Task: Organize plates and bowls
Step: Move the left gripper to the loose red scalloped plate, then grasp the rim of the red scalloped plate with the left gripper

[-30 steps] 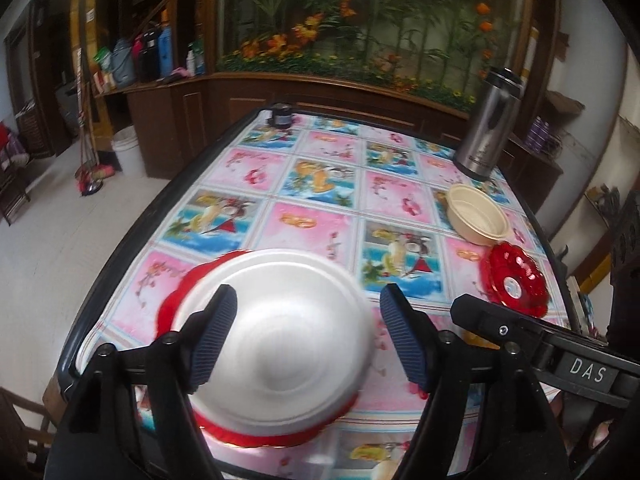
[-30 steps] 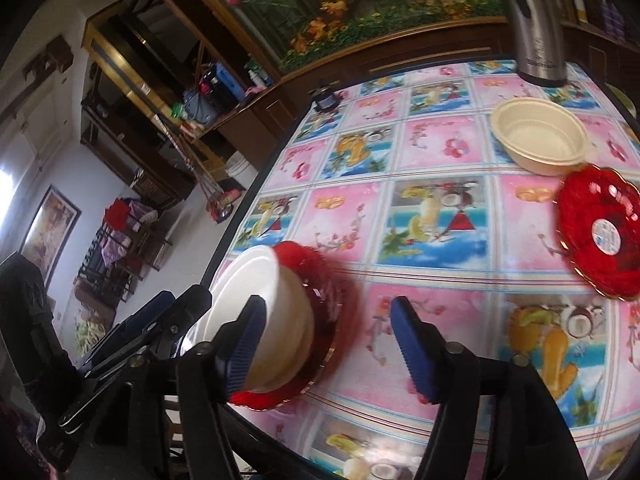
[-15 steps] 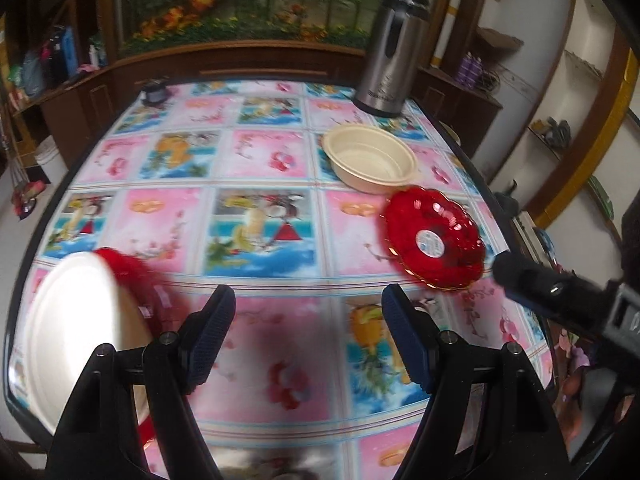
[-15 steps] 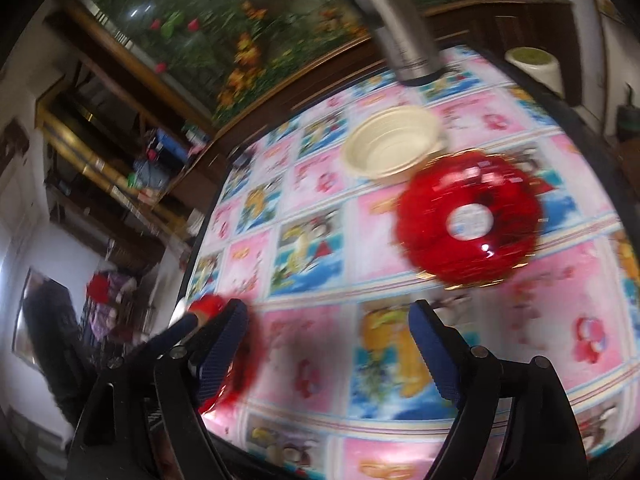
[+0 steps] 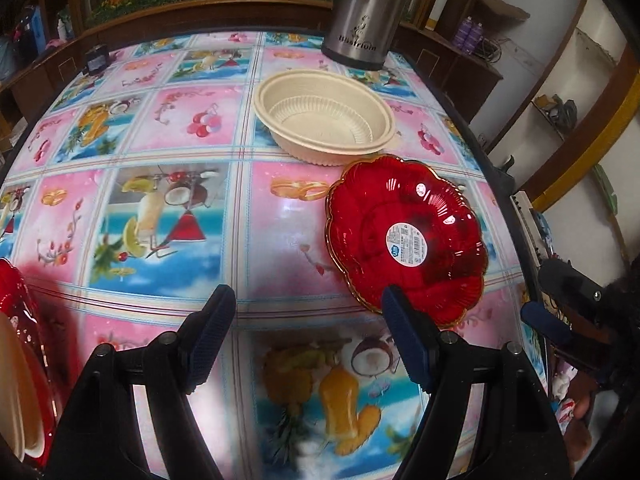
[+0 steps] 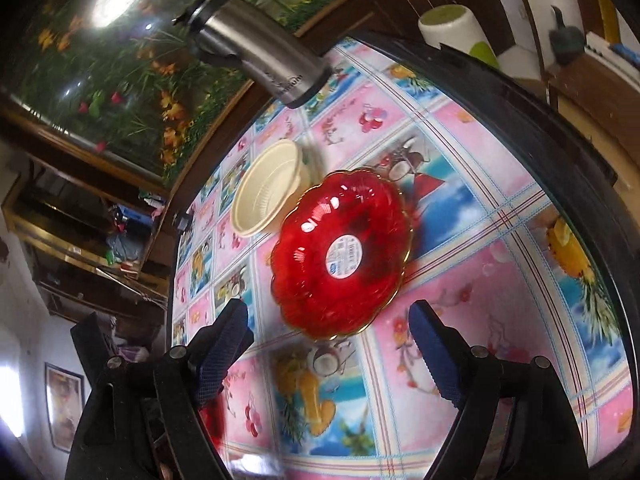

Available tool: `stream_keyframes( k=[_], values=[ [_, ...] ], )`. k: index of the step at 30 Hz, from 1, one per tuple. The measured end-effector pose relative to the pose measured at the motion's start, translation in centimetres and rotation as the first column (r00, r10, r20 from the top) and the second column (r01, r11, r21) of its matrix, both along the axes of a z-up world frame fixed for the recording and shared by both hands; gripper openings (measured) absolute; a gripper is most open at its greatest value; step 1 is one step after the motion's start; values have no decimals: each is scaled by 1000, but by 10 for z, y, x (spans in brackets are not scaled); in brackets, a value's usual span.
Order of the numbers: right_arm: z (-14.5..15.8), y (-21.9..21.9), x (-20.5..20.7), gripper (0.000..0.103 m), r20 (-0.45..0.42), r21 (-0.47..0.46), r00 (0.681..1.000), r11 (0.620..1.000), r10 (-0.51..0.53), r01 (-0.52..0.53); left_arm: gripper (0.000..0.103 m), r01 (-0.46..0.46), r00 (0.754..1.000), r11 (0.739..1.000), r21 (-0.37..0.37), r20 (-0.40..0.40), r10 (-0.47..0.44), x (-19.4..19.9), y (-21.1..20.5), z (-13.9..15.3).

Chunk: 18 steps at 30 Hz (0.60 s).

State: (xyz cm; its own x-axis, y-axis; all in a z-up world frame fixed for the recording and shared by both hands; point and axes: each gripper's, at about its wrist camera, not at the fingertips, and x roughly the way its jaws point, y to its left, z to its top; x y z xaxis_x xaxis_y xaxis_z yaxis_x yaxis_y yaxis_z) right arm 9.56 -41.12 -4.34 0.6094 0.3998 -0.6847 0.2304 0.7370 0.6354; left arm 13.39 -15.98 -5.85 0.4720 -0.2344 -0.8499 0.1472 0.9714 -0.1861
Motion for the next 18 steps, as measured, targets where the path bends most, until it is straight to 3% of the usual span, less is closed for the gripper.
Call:
stream_keyframes(
  k=[8, 18],
  values=[
    [-18, -6, 21, 84, -31, -5, 999, 1000, -12, 12, 75, -15, 1000, 1000, -5, 3, 15, 20, -16, -16],
    [-37, -1, 39, 65, -68, -60, 998, 998, -6, 2, 75, -19, 1000, 999, 40, -4, 19, 32, -27, -36]
  ],
)
